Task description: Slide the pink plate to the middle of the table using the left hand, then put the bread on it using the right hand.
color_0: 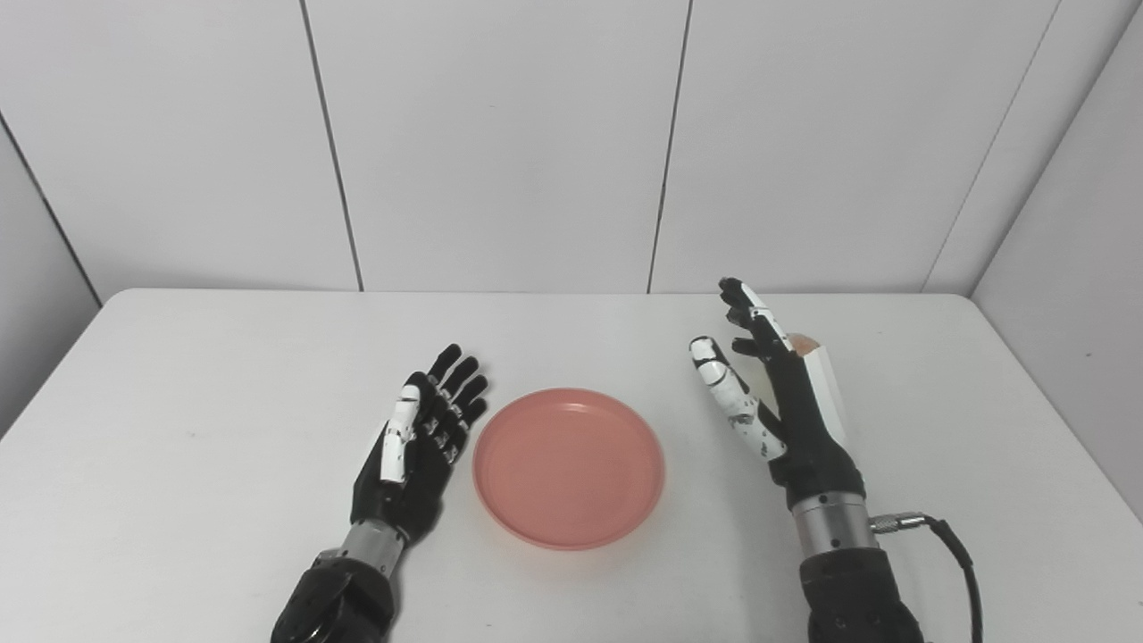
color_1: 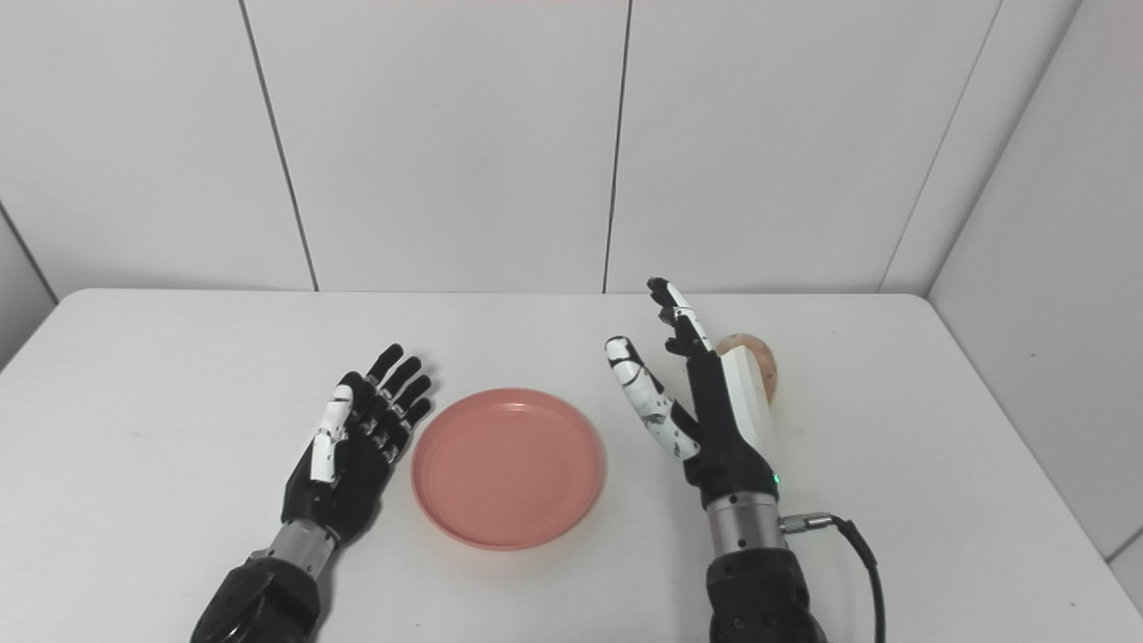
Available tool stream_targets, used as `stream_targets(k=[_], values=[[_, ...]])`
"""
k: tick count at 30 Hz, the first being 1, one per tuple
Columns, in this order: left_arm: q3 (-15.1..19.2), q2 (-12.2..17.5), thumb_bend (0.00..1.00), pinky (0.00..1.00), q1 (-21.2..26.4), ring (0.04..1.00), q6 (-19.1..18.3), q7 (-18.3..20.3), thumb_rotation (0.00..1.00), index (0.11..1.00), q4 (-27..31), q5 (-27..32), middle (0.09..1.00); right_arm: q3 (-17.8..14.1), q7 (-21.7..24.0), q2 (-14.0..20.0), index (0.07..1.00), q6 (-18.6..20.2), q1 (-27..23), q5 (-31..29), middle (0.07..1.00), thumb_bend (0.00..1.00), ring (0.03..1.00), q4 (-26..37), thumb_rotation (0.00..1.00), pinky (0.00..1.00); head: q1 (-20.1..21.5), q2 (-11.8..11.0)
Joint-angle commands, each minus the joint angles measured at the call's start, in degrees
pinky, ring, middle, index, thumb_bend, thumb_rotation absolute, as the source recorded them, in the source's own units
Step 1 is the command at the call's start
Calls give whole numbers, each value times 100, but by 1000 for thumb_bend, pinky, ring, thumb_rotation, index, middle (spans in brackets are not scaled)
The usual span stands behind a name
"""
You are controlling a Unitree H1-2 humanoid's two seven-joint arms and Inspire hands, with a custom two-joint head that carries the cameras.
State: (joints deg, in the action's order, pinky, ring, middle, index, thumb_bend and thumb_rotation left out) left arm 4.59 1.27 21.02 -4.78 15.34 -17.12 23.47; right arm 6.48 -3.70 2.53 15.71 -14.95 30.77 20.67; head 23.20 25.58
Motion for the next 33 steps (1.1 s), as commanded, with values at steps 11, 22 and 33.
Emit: stream_targets(k=[11,22,33], values=[[117,133,314,1000,-296,965,-110,62,1000,951,-367,11,962,-343,-60,207,926,301,-526,1107,921,593,892,215,756,827,119,-23],[183,157,312,994,-268,958,-128,101,1000,950,-413,56,959,-422,-6,425,904,802,-807,2048,894,681,852,-2,636,750,208,-14],[251,162,314,999,-271,959,-193,154,1000,955,-380,103,961,-753,385,396,946,1120,-1163,2703,927,800,897,-608,632,794,235,47]])
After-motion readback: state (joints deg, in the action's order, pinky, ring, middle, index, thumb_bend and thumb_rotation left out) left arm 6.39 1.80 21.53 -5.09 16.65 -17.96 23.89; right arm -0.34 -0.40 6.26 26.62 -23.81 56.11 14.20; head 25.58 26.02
